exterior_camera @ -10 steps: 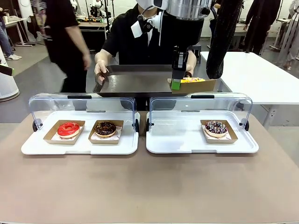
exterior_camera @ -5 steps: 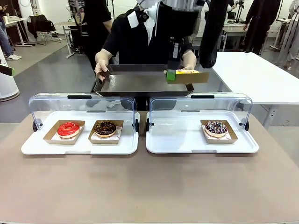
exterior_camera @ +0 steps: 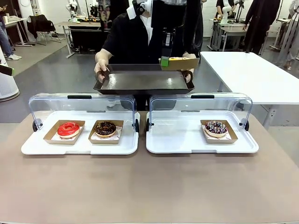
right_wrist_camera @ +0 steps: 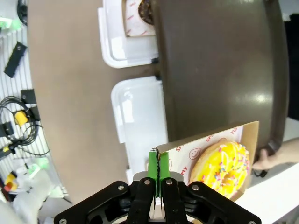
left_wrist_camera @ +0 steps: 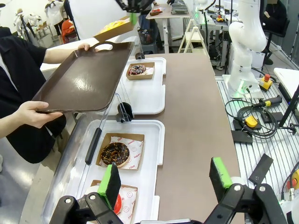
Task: Provide the desired donut to the person.
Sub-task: Place the picked Paper togo box onto the Handle tray extended by the person.
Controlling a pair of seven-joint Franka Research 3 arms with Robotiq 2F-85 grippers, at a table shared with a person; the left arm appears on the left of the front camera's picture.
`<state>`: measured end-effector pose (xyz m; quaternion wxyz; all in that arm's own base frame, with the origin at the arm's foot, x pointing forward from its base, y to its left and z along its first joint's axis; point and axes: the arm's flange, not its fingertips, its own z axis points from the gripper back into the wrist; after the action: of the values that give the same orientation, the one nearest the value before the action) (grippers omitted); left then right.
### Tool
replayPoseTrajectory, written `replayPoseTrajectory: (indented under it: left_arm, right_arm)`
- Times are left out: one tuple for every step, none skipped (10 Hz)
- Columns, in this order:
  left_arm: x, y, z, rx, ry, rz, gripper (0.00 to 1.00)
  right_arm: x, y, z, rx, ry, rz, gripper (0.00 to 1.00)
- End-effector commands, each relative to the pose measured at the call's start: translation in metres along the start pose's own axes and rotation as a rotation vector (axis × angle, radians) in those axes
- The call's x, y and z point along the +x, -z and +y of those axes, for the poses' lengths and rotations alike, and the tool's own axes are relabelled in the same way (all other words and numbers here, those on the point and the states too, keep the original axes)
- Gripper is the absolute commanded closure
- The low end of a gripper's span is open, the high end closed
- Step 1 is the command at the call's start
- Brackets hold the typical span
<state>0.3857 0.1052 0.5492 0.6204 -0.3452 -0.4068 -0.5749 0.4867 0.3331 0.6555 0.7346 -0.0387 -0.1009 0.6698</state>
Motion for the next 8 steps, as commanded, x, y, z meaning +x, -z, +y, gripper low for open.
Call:
replayPoseTrajectory:
  left_arm:
    - [0.002,0.0,-0.001,-0.002,0.004,-0.016,0.0]
    - [0.002,0.0,-0.001,-0.002,0.004,-0.016,0.0]
    - [0.002,0.0,-0.001,-0.002,0.004,-0.016,0.0]
    - [0.002,0.0,-0.001,-0.002,0.004,-0.016,0.0]
    - [0.002,0.0,-0.001,-0.002,0.004,-0.016,0.0]
    - [0.002,0.0,-0.001,-0.002,0.004,-0.016,0.0]
    - [0.002,0.0,-0.001,-0.002,0.004,-0.016,0.0]
    - [0.002,0.0,-0.001,-0.002,0.004,-0.016,0.0]
  right_arm:
    - [0.013,0.007,-0.033,-0.029,-0.042,-0.012,0.99]
    - [0.017,0.016,-0.048,-0.028,-0.051,-0.026,0.99]
    - [0.018,0.026,-0.06,-0.027,-0.049,-0.035,0.99]
    - [0.018,0.042,-0.069,-0.012,0.004,-0.009,0.99]
    - [0.017,0.054,-0.075,0.006,0.027,0.001,0.99]
    - [0.016,0.063,-0.08,0.022,0.046,-0.005,0.99]
    - [0.013,0.071,-0.081,0.031,0.066,-0.006,0.99]
    - [0.01,0.079,-0.081,0.04,0.08,-0.017,0.99]
